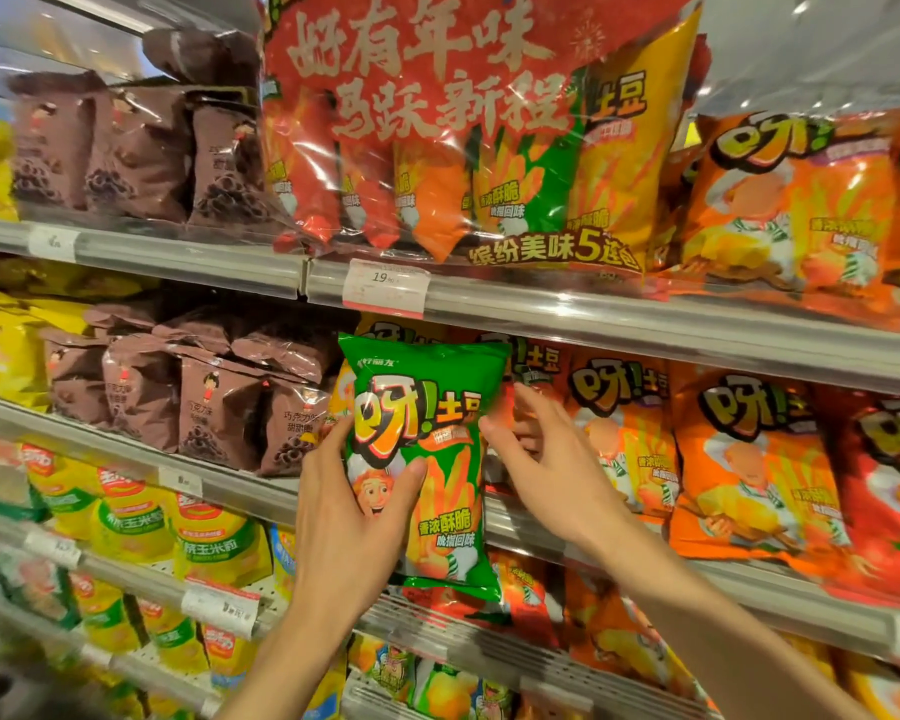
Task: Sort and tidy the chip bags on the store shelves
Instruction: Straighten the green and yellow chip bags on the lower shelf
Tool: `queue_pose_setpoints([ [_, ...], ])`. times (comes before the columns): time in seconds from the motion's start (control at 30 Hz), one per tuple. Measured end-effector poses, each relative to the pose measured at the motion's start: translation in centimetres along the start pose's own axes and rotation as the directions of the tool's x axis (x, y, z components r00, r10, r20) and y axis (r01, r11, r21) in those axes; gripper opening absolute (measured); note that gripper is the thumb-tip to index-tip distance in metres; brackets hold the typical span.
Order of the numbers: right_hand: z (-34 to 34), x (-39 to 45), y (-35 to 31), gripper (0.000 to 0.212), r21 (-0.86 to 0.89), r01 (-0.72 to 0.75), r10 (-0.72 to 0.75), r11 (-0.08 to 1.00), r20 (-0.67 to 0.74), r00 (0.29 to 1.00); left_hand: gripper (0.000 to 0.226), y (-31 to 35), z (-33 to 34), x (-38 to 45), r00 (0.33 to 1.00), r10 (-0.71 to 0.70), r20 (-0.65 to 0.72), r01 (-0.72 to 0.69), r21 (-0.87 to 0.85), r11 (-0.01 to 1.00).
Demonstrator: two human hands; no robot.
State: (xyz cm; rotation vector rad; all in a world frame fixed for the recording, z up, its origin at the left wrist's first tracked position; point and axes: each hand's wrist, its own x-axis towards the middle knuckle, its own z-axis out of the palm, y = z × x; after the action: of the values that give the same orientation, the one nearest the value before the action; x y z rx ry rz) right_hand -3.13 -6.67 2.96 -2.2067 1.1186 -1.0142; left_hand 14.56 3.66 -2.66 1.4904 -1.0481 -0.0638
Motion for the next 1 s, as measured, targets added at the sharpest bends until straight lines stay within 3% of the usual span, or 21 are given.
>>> queue_pose_setpoints([
  [0.13,-0.9,-1.2,-0.1,0.069,0.364,-0.146,0.101,0.92,0.139,0.985,0.082,1.9,1.7,-1.5,0.997,0.038,0.064,-0.034,-0.069,0.997],
  [0.23,-2.7,-3.0,0.8,0.071,0.46,-0.2,0.16,0.865,0.126,0.979,0.081,3.1,3.4,-2.8,0.99,0.066,0.125,-0.053,-0.103,0.993],
  [0.33,-5.5,-5.1,2.0,0.026,0.488,-0.247,0.236,0.837,0.086,0.968,0.081,4.3,5.6,-4.2,0.979,0.087,0.184,-0.058,-0.156,0.986],
  [0.37,-6.6,-5.8,2.4,0.022,0.494,-0.254,0.259,0.831,0.06,0.964,0.081,4.9,6.5,-4.7,0.972,0.096,0.212,-0.059,-0.176,0.983],
  [0.63,-13.9,-10.3,7.5,0.017,0.478,-0.236,0.347,0.846,-0.159,0.924,0.079,9.9,12.3,-8.7,0.894,0.129,0.428,0.002,-0.292,0.956],
  [0.73,-17.4,-12.3,9.7,0.024,0.517,-0.245,0.383,0.82,-0.179,0.906,0.077,12.2,14.6,-10.5,0.862,0.178,0.475,-0.048,-0.272,0.961],
  [0.83,-20.8,-14.4,11.2,0.026,0.51,-0.275,0.425,0.815,-0.203,0.882,0.06,14.9,16.9,-12.4,0.831,0.223,0.509,-0.078,-0.291,0.954],
  [1.0,-28.0,-18.1,14.4,0.024,0.485,-0.312,0.45,0.817,-0.199,0.87,0.076,19.0,22.5,-16.6,0.82,0.23,0.524,-0.072,-0.303,0.95],
])
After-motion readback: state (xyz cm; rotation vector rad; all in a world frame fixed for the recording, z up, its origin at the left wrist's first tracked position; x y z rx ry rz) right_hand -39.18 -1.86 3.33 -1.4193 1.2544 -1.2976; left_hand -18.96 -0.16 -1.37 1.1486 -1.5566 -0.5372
